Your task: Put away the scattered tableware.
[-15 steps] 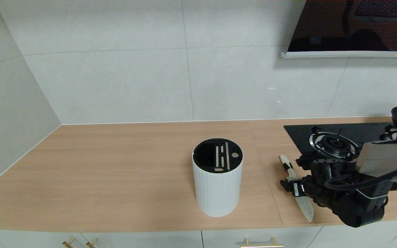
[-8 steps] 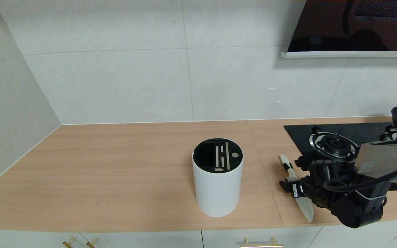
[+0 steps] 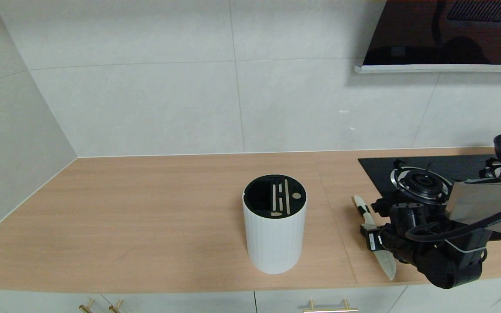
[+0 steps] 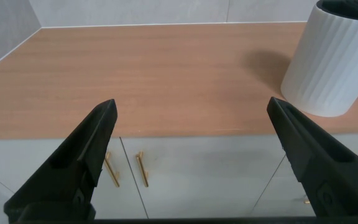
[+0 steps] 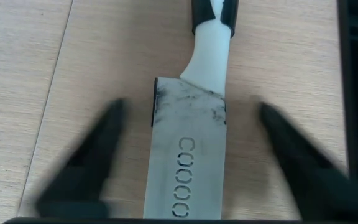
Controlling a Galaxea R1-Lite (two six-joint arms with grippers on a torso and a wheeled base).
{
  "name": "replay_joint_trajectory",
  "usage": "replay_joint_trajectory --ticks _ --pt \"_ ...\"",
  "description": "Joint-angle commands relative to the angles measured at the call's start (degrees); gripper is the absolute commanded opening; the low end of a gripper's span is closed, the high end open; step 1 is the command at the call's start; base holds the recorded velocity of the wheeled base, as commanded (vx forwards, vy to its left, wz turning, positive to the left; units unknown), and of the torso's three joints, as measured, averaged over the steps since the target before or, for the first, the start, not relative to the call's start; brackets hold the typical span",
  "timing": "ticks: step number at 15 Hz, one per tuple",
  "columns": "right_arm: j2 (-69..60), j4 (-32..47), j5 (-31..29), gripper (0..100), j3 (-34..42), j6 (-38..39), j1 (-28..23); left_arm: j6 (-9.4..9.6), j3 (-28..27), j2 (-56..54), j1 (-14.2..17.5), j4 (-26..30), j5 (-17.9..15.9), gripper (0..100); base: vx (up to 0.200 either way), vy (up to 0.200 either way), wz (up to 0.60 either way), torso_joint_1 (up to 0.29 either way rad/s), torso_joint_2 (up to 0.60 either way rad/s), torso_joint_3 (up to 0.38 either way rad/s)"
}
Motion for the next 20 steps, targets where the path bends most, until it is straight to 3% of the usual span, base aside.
replay_joint_trajectory --ticks 1,10,15,20 --pt "0.0 0.0 0.0 0 -0.1 0.0 0.0 -0.01 0.0 0.0 0.0 0.0 0.1 100 0.000 0.000 0.00 0.000 0.00 0.000" --pt "-2.9 0.1 0.0 0 0.9 0.0 0.0 -0.10 0.0 0.1 0.0 0.0 0.1 100 0.000 0.000 0.00 0.000 0.00 0.000" --pt "-17.0 7.6 0.1 0 3.4 0.6 1.6 0.52 0.0 0.0 0.0 -0.1 0.0 100 0.000 0.000 0.00 0.000 0.00 0.000" --pt "-25.1 8.2 0.0 0 5.8 -0.1 2.7 1.40 0.0 0.0 0.0 -0.2 -0.2 100 0.000 0.000 0.00 0.000 0.00 0.000"
